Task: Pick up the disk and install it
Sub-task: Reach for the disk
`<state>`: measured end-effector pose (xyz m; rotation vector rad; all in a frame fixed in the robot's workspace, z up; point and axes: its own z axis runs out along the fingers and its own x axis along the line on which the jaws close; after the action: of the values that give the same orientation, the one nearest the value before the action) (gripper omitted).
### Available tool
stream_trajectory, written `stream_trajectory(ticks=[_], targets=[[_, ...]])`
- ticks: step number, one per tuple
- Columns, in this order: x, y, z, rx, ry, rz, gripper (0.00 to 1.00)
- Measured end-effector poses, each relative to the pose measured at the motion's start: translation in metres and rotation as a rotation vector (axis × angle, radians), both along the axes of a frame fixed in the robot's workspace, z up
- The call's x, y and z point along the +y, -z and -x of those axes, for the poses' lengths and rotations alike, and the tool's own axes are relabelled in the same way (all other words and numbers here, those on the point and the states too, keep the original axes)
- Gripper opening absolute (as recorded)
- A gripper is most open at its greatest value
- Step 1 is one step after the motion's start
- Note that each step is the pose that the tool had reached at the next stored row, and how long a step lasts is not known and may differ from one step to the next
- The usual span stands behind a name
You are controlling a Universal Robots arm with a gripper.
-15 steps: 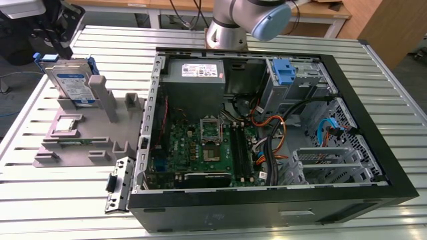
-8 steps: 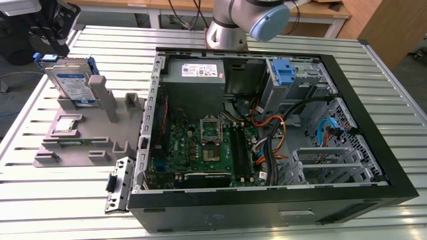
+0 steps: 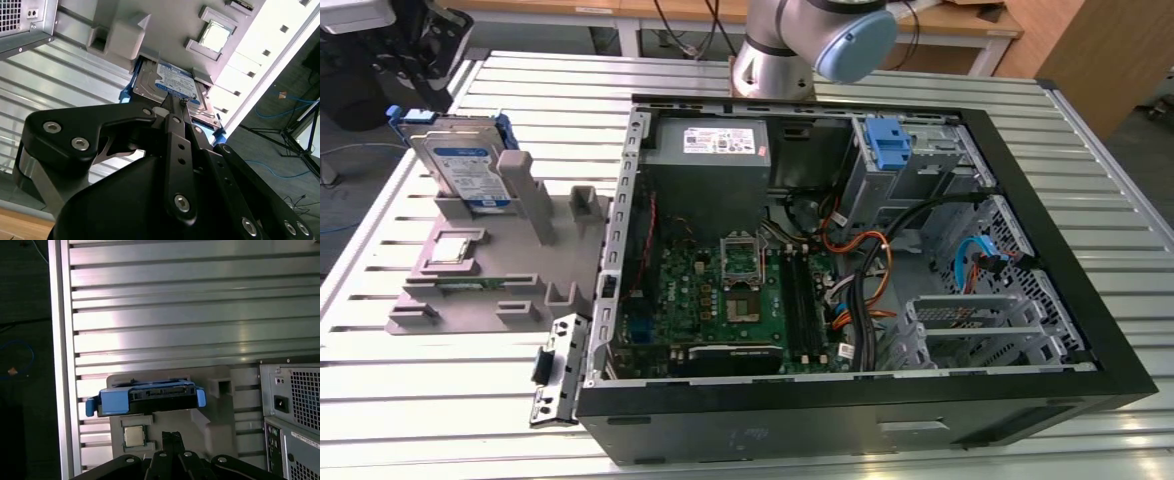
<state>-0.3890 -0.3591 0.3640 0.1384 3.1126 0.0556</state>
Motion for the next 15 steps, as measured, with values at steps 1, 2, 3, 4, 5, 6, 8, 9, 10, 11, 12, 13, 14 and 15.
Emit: stream_trajectory(ticks=[1,2,3,4,5,6,8,9,10,11,12,13,14,15], targets=[[0.001,0.001,0.001,0.0,0.0,0.0001,0.1],[0.0019,0.002,0.0021,0.0001,0.0,0.0002,0.1],[0.0026,0.0029,0.0029,0.0001,0.0,0.0004,0.1],[0.0031,0.0034,0.0032,0.0003,0.0,0.0007,0.1],[0.0034,0.0041,0.0035,0.0002,0.001,0.0009,0.1],[0.0037,0.0048,0.0039,0.0001,0.001,0.0009,0.1],[0.0047,0.0064,0.0047,0.0,0.001,0.0011,0.1],[0.0054,0.0073,0.0053,0.0,0.001,0.0012,0.1],[0.0061,0.008,0.0057,0.0002,0.001,0.0014,0.1],[0.0076,0.0089,0.0063,0.0002,0.001,0.0015,0.1],[0.0097,0.0098,0.007,0.0002,0.001,0.0015,0.1],[0.0122,0.0106,0.0076,0.0003,0.002,0.0015,0.1],[0.0146,0.0114,0.0082,0.0002,0.002,0.0015,0.1],[0.0164,0.0125,0.0089,0.0,0.002,0.0015,0.1]])
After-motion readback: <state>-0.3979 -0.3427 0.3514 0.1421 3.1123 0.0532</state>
